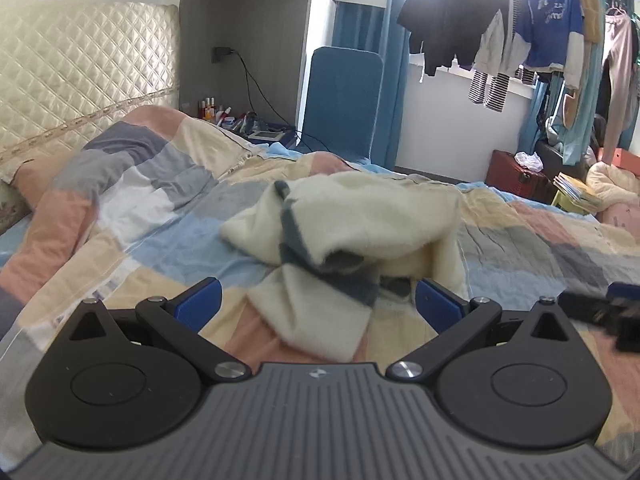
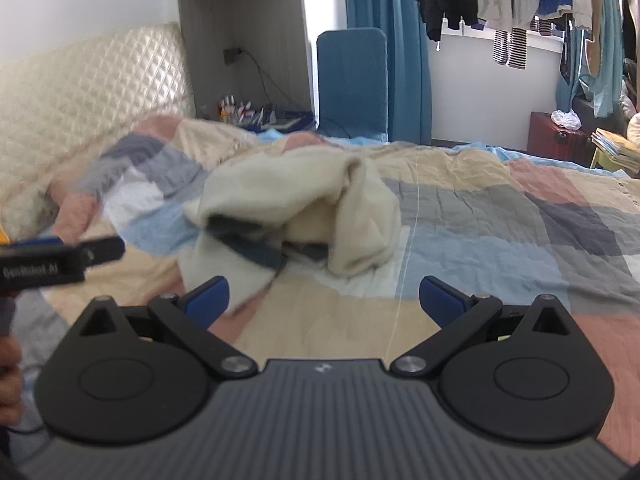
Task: Fold large clothes
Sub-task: 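Grasp the cream striped sweater with the left gripper while the right gripper grasps it too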
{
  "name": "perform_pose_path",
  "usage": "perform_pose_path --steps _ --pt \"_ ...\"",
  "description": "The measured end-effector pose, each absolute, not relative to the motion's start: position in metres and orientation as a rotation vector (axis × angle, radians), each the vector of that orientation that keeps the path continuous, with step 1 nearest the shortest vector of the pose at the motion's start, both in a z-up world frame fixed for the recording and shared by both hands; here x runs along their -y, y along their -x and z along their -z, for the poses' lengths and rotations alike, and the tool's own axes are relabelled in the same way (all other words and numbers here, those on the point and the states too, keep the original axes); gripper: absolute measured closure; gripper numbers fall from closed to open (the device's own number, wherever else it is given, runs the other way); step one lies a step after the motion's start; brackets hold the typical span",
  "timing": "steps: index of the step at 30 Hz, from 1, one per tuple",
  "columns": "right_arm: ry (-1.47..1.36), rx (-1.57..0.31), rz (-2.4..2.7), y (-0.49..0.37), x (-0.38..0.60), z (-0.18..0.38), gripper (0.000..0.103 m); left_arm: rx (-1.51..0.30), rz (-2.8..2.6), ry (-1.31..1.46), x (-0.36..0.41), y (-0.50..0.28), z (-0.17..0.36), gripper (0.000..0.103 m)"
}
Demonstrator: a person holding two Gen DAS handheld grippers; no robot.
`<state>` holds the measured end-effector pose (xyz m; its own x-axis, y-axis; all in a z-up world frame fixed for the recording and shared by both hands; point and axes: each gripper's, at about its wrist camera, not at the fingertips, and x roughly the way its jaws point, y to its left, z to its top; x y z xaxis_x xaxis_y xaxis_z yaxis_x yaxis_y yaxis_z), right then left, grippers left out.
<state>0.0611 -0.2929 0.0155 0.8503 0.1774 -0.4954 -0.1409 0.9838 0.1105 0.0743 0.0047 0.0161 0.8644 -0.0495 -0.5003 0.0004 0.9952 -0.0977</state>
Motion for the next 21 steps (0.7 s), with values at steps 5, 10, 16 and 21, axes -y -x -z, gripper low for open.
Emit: perform_pose_path --steps 5,10,16,21 --pt "-0.184 -0.43 -0.196 -0.096 0.302 -0.043 0.0 -0.559 -0.038 0.143 -0.024 -0.138 -0.021 0.0" --pt "-0.31 -0.489 -0.222 -0.153 0.292 -0.039 0.0 -0.594 -0.049 0.2 -0.048 -0.197 0.002 0.0" --pt "-0.426 -0.575 -0.295 -0.213 0.281 0.017 0.0 -0.636 0.062 0.331 -0.065 -0.234 0.068 0.0" --pt "-0.471 -0.605 -0.353 -0.242 0.286 0.07 0.006 -0.68 0.122 0.245 -0.048 -0.248 0.119 0.0"
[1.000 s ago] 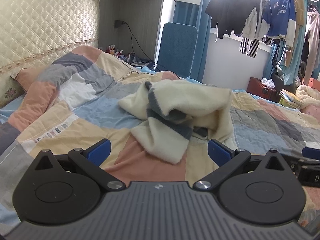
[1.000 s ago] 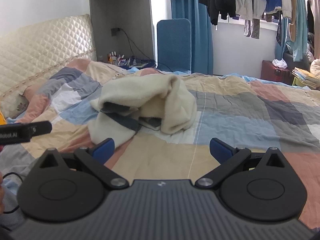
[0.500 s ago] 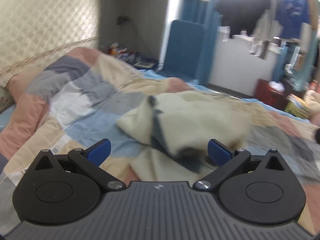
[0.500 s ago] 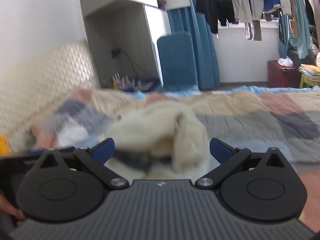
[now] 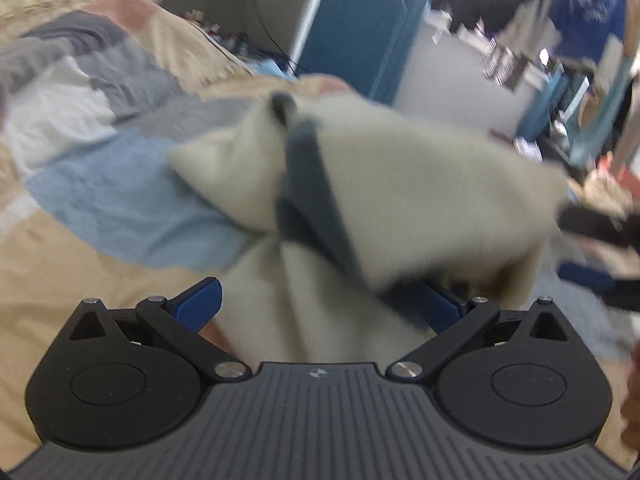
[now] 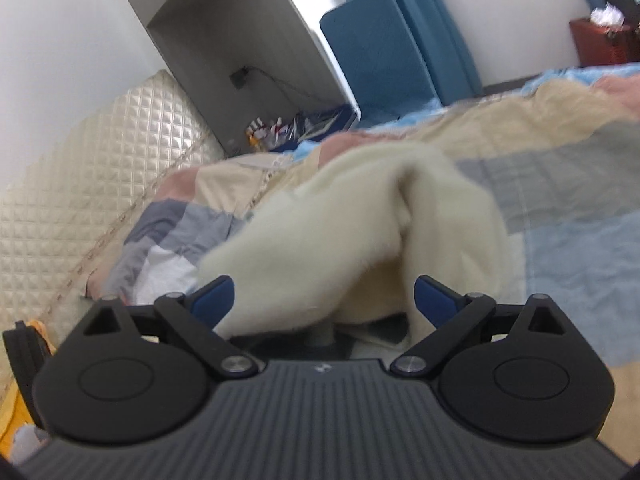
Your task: Fold large clothes
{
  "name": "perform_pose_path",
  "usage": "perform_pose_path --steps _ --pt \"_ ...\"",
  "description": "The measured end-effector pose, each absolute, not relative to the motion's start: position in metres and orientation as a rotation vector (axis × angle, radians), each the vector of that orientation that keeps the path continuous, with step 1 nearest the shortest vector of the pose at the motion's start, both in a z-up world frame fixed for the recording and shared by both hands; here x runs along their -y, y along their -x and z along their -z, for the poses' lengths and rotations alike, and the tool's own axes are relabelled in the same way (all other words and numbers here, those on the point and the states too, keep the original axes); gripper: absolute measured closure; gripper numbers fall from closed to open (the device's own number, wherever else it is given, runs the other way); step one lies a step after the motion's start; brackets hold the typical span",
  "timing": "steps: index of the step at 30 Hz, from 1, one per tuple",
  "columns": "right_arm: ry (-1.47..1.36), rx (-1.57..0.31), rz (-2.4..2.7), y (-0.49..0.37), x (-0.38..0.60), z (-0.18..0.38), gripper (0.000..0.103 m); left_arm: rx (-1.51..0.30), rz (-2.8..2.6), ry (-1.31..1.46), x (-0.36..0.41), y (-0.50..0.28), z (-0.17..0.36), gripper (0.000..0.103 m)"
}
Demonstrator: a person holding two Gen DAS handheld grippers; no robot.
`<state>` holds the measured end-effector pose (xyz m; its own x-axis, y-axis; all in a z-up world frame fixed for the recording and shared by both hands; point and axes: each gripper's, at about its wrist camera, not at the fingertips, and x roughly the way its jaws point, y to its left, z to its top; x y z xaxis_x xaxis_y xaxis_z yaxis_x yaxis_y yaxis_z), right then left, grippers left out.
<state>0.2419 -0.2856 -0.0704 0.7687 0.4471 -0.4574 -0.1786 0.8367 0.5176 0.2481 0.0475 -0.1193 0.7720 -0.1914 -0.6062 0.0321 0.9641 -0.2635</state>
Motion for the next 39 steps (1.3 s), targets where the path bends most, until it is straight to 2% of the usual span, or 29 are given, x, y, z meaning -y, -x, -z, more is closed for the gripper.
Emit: perform_pose_path --steps 2,4,7,9,11,12,13,14,16,19,21,24,32,39 --pt "-0.528 -0.61 -0.37 -0.251 0.287 0.081 0.013 -0.651 0.117 0.234 -0.045 -0.247 0.124 0.002" --pt "-0.547 -0.561 -0.441 -0.253 0.28 0.08 0.017 -0.613 0.136 0.259 -0.046 -0.245 0.127 0.008" --pt "-0.577 -0.493 -0.507 -0.26 0.271 0.076 0.017 -0.615 0.139 0.197 -0.036 -0.248 0.137 0.018" --pt "-0.597 -0.496 -0.496 -0.27 0.269 0.078 0.024 -0.632 0.121 0.139 -0.029 -0.253 0.149 0.023" --pt "-0.582 -0.511 -0.464 -0.277 0.269 0.083 0.048 -0.626 0.105 0.113 -0.024 -0.251 0.153 0.025" --pt "-0.564 -0.509 -0.448 -0.277 0.271 0.087 0.055 -0.617 0.105 0.113 -0.023 -0.25 0.153 0.03" --pt "-0.554 -0.503 -0.436 -0.277 0.273 0.09 0.07 -0.613 0.106 0.116 -0.022 -0.249 0.153 0.032" --pt "-0.564 -0.497 -0.431 -0.277 0.275 0.091 0.081 -0.612 0.103 0.12 -0.021 -0.248 0.153 0.037" --pt "-0.59 -0.496 -0.436 -0.278 0.28 0.097 0.086 -0.637 0.08 0.118 -0.017 -0.249 0.154 0.042" --pt "-0.503 -0.443 -0.425 -0.271 0.282 0.09 0.088 -0.655 0.056 0.129 -0.018 -0.247 0.153 0.055" --pt "-0.484 -0.401 -0.42 -0.265 0.285 0.079 0.089 -0.668 0.053 0.192 -0.023 -0.245 0.149 0.077" --pt "-0.466 -0.327 -0.415 -0.249 0.288 0.061 0.09 -0.683 0.041 0.291 -0.031 -0.236 0.143 0.093" --pt "-0.532 -0.175 -0.321 -0.181 0.327 0.017 0.09 -0.528 -0.078 0.311 -0.055 -0.178 0.093 0.095" --pt "-0.583 -0.2 -0.291 -0.14 0.356 -0.001 0.09 -0.277 -0.154 0.363 -0.09 -0.103 0.019 0.096"
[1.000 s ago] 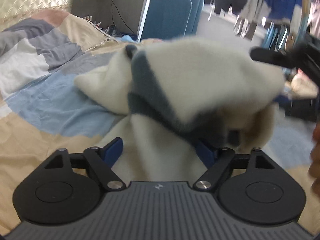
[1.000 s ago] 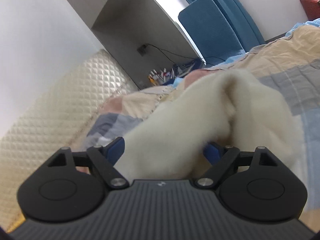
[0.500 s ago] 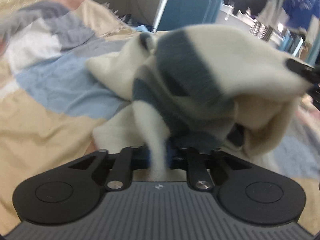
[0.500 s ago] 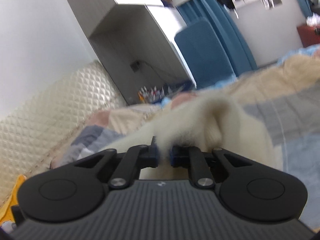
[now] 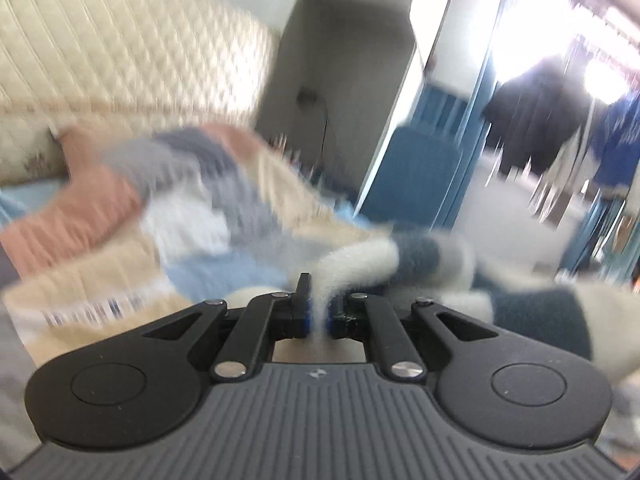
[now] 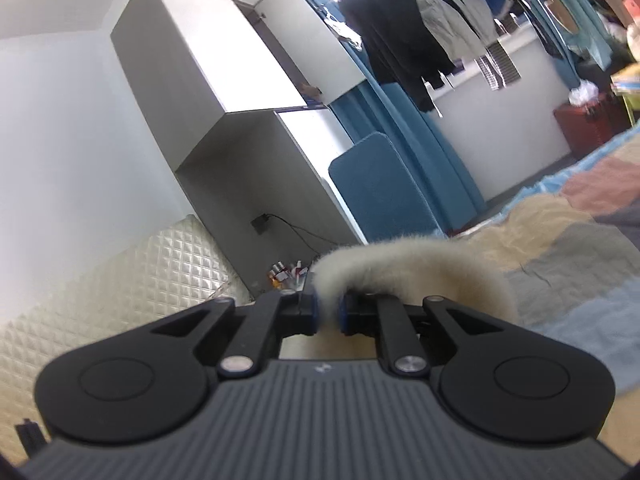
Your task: Fold large clothes
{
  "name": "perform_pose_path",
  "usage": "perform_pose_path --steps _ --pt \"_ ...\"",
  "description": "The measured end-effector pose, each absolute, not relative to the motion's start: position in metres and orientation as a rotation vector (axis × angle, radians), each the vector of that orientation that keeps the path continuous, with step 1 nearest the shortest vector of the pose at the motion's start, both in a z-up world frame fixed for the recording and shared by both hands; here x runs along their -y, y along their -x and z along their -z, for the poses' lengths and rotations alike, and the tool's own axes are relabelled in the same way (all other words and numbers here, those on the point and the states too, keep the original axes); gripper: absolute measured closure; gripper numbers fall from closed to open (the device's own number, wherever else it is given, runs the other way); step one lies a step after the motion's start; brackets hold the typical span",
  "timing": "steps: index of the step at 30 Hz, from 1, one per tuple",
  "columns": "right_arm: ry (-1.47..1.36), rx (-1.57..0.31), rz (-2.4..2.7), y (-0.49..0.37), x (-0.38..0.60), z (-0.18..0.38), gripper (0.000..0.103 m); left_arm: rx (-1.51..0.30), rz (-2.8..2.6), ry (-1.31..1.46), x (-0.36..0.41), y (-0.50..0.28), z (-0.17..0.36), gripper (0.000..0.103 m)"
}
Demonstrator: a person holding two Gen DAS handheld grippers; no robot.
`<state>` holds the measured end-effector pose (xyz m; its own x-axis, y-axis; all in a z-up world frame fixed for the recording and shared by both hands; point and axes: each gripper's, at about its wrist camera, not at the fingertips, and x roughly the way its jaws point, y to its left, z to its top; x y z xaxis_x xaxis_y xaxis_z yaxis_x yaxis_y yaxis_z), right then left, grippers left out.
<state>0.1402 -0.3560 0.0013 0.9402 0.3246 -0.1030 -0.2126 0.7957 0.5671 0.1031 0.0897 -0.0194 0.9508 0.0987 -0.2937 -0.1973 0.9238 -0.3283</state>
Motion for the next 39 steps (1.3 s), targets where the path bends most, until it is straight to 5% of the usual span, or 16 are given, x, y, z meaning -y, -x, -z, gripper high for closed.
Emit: perform_pose_path --steps 7,16,29,31,33,35,39 --pt "-0.49 -0.419 -0.384 -0.148 0.344 -0.006 0.088 -0.188 -0.151 0.345 -0.117 -0.079 -0.01 0.095" --pt "-0.675 -0.869 -0.387 -0.245 0.316 0.095 0.087 -0.624 -0.216 0.484 -0.17 -0.194 0.078 0.094" --pt "-0.641 -0.963 -0.334 -0.265 0.292 0.151 0.077 -0.705 -0.262 0.507 -0.18 -0.225 0.137 0.082" --pt "-0.62 -0.959 -0.328 -0.264 0.289 0.147 0.076 -0.703 -0.271 0.483 -0.177 -0.227 0.133 0.076" --pt "-0.601 -0.95 -0.328 -0.26 0.287 0.143 0.076 -0.672 -0.293 0.439 -0.169 -0.221 0.124 0.049" --pt "-0.583 -0.939 -0.347 -0.253 0.286 0.137 0.077 -0.613 -0.303 0.368 -0.158 -0.211 0.116 0.033" --pt "-0.537 -0.882 -0.391 -0.235 0.283 0.12 0.085 -0.511 -0.285 0.271 -0.136 -0.186 0.091 0.026"
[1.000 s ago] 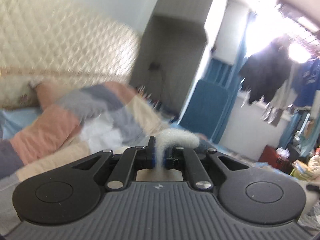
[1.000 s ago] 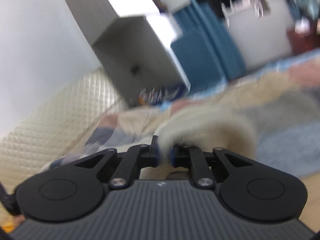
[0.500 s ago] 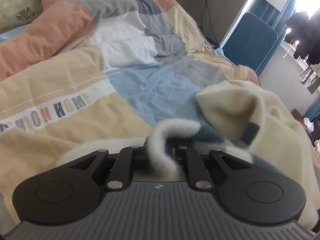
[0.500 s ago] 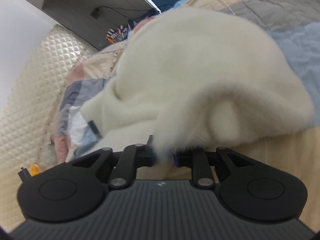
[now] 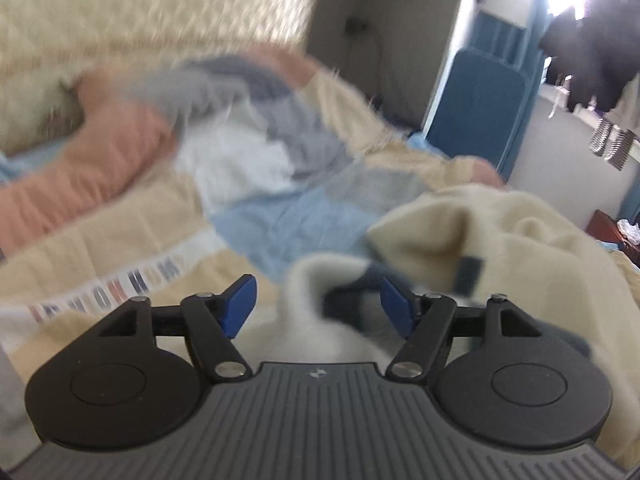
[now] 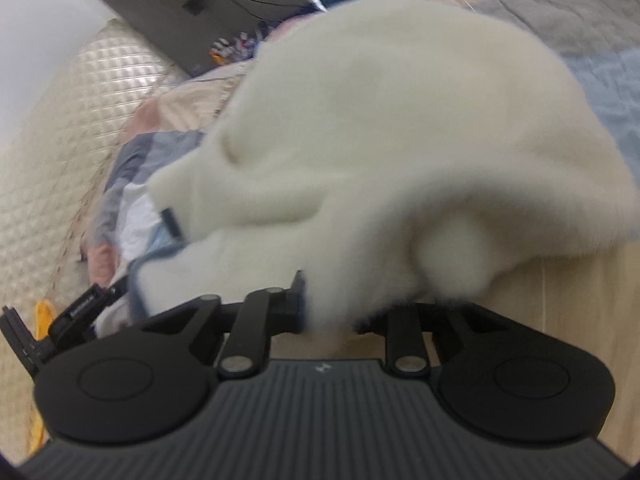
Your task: Fold large clothes
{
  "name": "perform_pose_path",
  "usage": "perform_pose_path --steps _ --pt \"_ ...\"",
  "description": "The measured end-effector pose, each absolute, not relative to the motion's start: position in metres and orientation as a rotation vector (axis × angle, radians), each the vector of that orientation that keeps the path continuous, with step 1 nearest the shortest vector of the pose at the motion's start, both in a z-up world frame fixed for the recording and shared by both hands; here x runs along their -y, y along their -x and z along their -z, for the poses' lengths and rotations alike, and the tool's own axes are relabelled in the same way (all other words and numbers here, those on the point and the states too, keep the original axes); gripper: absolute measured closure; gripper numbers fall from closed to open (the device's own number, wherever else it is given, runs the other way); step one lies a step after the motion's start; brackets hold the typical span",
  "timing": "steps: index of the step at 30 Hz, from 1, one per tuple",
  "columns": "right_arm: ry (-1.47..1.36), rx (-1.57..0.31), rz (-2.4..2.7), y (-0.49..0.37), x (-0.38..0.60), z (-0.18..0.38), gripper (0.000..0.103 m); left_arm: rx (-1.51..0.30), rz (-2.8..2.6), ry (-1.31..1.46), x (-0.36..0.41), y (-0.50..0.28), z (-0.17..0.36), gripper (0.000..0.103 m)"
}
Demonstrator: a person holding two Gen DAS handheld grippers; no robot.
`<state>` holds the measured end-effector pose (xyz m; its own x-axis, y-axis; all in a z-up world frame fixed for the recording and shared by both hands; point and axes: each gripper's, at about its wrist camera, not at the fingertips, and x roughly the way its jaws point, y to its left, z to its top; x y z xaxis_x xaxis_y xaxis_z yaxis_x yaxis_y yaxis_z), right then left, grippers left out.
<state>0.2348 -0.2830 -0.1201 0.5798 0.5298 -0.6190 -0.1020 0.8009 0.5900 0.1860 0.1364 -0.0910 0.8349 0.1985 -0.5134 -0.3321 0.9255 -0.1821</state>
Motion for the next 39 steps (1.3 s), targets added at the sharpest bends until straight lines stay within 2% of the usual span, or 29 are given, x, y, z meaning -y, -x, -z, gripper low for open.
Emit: perform_pose_path --steps 4,8,14,16,18,21,22,23,24,25,29,33,36,39 --pt "-0.498 -0.848 -0.438 -0.212 0.278 0.104 0.085 -0.382 -0.269 0.212 -0.115 -0.148 0.061 0.023" --pt "-0.411 -0.848 -0.438 -0.188 0.278 0.099 0.085 -0.361 -0.121 0.253 -0.081 -0.117 0.04 0.021" --pt "-0.33 -0.878 -0.415 -0.173 0.285 0.09 0.079 -0.518 0.092 0.472 -0.032 -0.107 0.052 0.021" --pt "-0.319 -0.846 -0.41 -0.168 0.294 0.08 0.077 -0.578 0.14 0.506 -0.019 -0.104 0.064 0.021" --pt "-0.324 -0.81 -0.41 -0.163 0.307 0.068 0.07 -0.639 0.166 0.525 -0.008 -0.101 0.077 0.021" --pt "-0.381 -0.756 -0.413 -0.156 0.332 0.054 0.068 -0.729 0.201 0.592 -0.001 -0.099 0.094 0.021" --pt "-0.397 -0.735 -0.403 -0.153 0.339 0.051 0.057 -0.746 0.202 0.623 -0.005 -0.1 0.098 0.021" --pt "-0.417 -0.703 -0.38 -0.151 0.349 0.047 0.036 -0.755 0.193 0.66 -0.01 -0.101 0.102 0.021" --pt "-0.439 -0.675 -0.357 -0.15 0.358 0.044 0.025 -0.759 0.173 0.706 -0.015 -0.102 0.106 0.021" --pt "-0.46 -0.655 -0.335 -0.15 0.366 0.043 0.019 -0.762 0.152 0.759 -0.021 -0.102 0.11 0.021" --pt "-0.58 -0.655 -0.22 -0.164 0.396 0.05 0.02 -0.811 0.085 0.94 -0.044 -0.107 0.137 0.021" --pt "-0.796 -0.747 -0.139 -0.19 0.42 0.085 0.019 -0.821 0.083 1.08 -0.058 -0.12 0.162 0.021" --pt "-0.945 -0.814 -0.089 -0.219 0.434 0.112 0.02 -0.798 0.106 1.085 -0.058 -0.133 0.165 0.021" --pt "-0.878 -0.842 -0.066 -0.25 0.437 0.125 0.021 -0.78 0.124 1.016 -0.051 -0.145 0.16 0.022"
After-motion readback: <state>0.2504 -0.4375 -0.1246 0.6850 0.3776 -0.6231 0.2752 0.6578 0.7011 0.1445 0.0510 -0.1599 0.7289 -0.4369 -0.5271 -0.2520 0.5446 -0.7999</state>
